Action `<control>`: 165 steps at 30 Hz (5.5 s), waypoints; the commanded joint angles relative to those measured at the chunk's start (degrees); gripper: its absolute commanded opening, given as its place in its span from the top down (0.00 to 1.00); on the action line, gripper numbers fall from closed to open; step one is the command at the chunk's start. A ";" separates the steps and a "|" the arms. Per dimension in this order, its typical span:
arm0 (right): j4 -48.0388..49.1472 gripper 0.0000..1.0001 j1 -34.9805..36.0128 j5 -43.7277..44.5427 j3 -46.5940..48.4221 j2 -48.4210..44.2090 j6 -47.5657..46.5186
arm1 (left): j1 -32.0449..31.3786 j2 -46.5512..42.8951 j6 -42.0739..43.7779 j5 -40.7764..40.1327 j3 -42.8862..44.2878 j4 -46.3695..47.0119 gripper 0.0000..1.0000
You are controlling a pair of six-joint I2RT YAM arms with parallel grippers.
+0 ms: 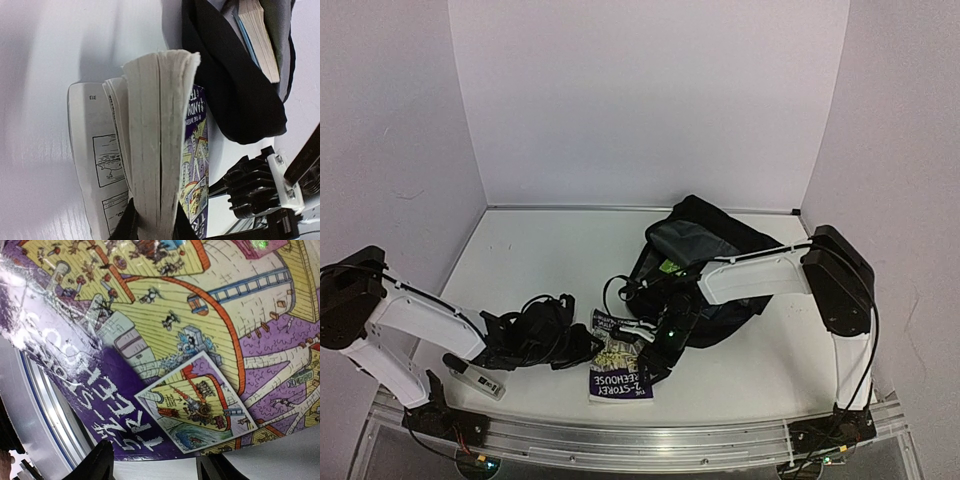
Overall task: Pack the student bag
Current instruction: Pick up the book from the center of the board.
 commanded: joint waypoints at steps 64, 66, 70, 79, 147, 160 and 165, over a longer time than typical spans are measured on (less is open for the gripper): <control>6.67 0.11 -18.50 -32.06 -3.17 -26.98 20.00 | -0.67 -20.51 35.00 17.22 16.57 -0.90 1.00; 7.36 0.12 -18.37 -32.31 -3.86 -27.57 20.05 | -0.63 -20.19 35.36 17.26 16.88 -0.85 1.00; 7.96 0.15 -18.04 -32.49 -4.29 -28.77 19.35 | -0.68 -18.53 35.46 18.15 17.45 0.37 1.00; 7.96 0.46 -17.68 -32.87 -4.61 -30.20 18.03 | -0.68 -14.04 34.52 20.17 19.87 1.25 1.00; 35.96 1.00 -26.34 -34.37 -2.55 -33.03 45.74 | 3.20 -5.67 12.37 14.61 3.26 53.25 0.76; 14.22 0.43 -26.74 -13.05 2.89 -31.24 24.58 | 3.25 -13.55 11.10 7.31 -1.86 46.72 1.00; 6.66 0.41 -26.66 5.39 3.49 -29.67 11.56 | 3.24 -18.72 10.09 1.18 -5.37 42.71 1.00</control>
